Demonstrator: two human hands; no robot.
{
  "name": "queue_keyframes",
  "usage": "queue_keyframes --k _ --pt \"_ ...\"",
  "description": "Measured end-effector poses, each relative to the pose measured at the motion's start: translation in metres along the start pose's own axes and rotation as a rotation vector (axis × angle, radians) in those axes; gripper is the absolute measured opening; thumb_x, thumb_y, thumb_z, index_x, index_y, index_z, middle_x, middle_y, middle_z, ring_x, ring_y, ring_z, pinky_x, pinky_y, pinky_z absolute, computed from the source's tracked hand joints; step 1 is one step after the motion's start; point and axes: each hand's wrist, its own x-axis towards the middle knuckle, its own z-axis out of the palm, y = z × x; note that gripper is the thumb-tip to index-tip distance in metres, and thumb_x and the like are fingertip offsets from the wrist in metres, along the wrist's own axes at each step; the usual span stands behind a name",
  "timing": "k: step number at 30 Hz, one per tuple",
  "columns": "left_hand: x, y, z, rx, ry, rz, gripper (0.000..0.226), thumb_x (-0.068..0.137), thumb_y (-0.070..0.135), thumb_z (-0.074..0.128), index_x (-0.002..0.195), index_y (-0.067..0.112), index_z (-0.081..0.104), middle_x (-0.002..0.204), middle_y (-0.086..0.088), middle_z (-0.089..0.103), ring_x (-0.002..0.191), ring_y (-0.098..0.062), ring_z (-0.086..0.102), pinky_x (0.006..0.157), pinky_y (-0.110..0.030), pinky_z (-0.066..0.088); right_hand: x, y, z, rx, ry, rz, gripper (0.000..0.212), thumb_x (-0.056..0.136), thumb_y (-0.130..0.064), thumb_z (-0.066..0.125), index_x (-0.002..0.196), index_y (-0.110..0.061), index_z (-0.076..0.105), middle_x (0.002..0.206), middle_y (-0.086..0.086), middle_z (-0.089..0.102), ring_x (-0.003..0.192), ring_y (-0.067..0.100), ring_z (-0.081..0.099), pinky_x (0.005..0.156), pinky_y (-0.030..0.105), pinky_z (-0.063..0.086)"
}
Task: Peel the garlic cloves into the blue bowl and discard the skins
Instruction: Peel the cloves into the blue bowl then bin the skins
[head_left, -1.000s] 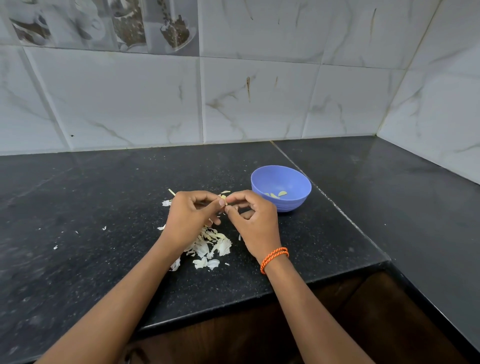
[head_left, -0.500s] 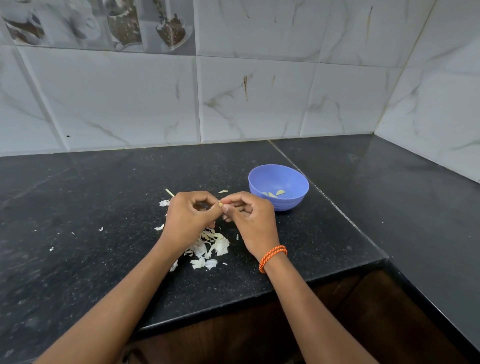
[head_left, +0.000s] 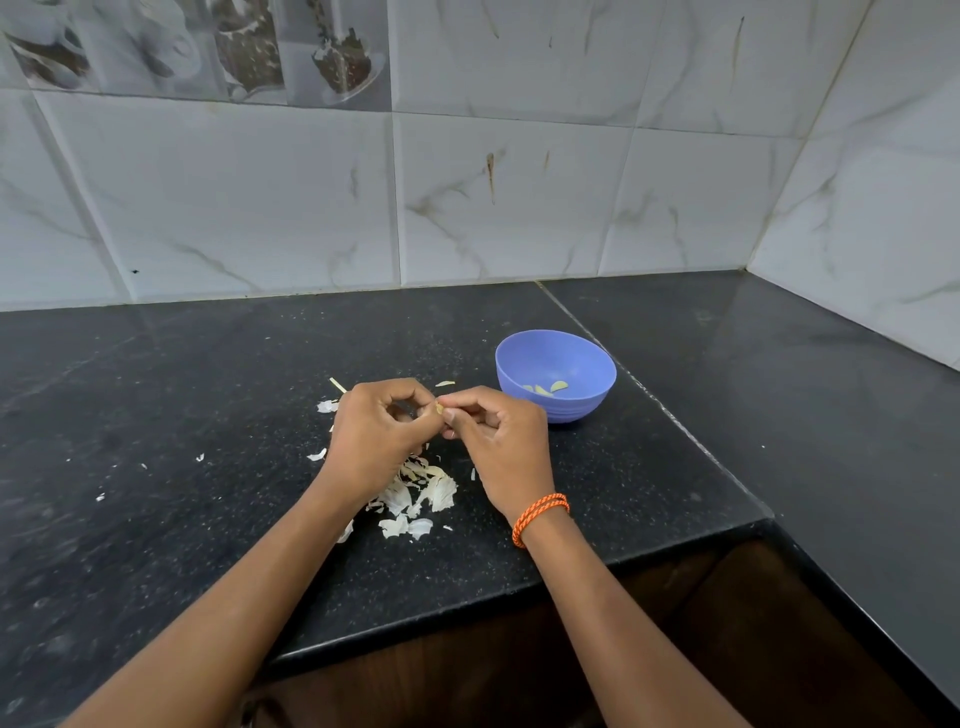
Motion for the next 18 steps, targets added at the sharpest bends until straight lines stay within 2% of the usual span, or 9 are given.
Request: queue_keyframes --k 5,10,14,18 --pt "-0.0010 0.0014 -0.0007 0.023 0.019 0.027 0.016 0.092 0.029 0.079 0.077 0.023 0.079 0.071 -0.004 0.075 0.064 -0.042 0.063 0.056 -0.050 0.053 -0.0005 0.0003 0.0002 -0.003 -0.015 0.016 0.017 0.098 0.001 0.070 0.111 -0.003 0.081 0.102 0.005 0.081 0.090 0.019 0.079 0.083 0.037 0.066" --pt "-0.0011 0.0017 -0.0004 0.026 0.011 0.036 0.016 0.095 0.019 0.080 0.081 0.023 0.079 0.073 -0.002 0.076 0.059 -0.032 0.062 0.055 -0.044 0.051 -0.0002 -0.0050 -0.0031 0.051 -0.031 0.068 0.017 0.097 -0.001 0.074 0.113 -0.003 0.080 0.095 0.007 0.082 0.084 0.019 0.080 0.075 0.031 0.066" --pt "-0.0008 0.0068 0.0007 -0.046 -0.018 0.012 0.017 0.099 0.010 0.075 0.085 0.017 0.080 0.079 -0.004 0.076 0.059 -0.018 0.063 0.056 -0.030 0.052 0.0013 -0.0034 -0.0043 0.066 -0.012 0.099 0.026 0.100 0.005 0.066 0.123 -0.002 0.075 0.090 0.012 0.081 0.079 0.021 0.080 0.074 0.029 0.065" --pt "-0.0008 0.0073 -0.0010 -0.037 -0.024 0.021 0.016 0.100 0.008 0.074 0.087 0.015 0.080 0.082 -0.003 0.077 0.060 -0.022 0.067 0.057 -0.029 0.054 0.0013 -0.0031 -0.0047 0.064 0.002 0.102 0.028 0.097 0.008 0.065 0.121 -0.002 0.076 0.089 0.012 0.080 0.079 0.022 0.080 0.077 0.029 0.065"
